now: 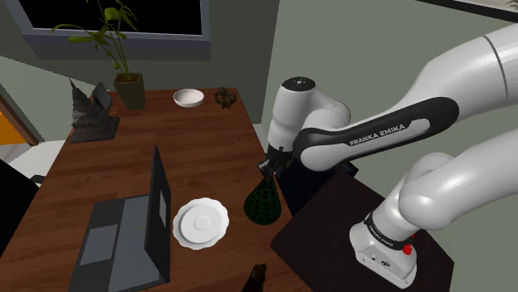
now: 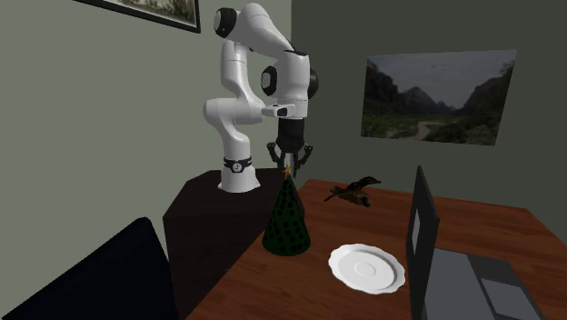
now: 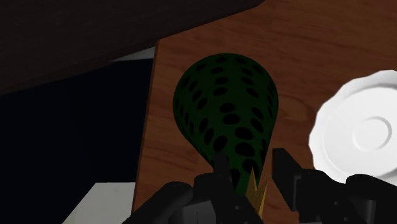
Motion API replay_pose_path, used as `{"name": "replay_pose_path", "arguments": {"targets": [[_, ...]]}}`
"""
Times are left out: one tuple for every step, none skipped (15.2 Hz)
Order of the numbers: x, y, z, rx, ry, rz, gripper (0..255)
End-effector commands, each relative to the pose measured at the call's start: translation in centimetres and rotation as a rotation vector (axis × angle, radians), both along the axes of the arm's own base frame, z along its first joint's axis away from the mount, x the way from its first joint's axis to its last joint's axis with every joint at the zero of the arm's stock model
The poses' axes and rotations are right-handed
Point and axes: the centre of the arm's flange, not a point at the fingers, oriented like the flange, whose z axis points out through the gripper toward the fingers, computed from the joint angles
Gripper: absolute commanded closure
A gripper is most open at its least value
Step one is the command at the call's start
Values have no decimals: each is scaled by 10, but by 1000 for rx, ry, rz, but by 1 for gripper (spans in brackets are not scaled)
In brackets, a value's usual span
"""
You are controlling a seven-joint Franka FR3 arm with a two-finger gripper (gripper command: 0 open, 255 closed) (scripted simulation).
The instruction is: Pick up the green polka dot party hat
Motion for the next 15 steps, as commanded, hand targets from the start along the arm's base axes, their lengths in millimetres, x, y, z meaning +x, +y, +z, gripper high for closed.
{"name": "replay_pose_path", "arguments": {"targets": [[0,0,0,0,0,0,255],[0,0,0,0,0,0,255],[0,0,0,0,0,0,255],[0,0,0,0,0,0,255],[0,0,0,0,0,0,255],[0,0,0,0,0,0,255],[0,0,0,0,0,0,255],[-1,0,-1,0,0,0,255],[-1,0,4,0,0,0,255],[-1,0,10,0,0,0,255],[-1,0,15,0,0,0,255],[-1,0,20,0,0,0,255],[-1,0,25,0,0,0,255],[-1,0,31,0,0,0,255],[-1,0,36,0,0,0,255]]}}
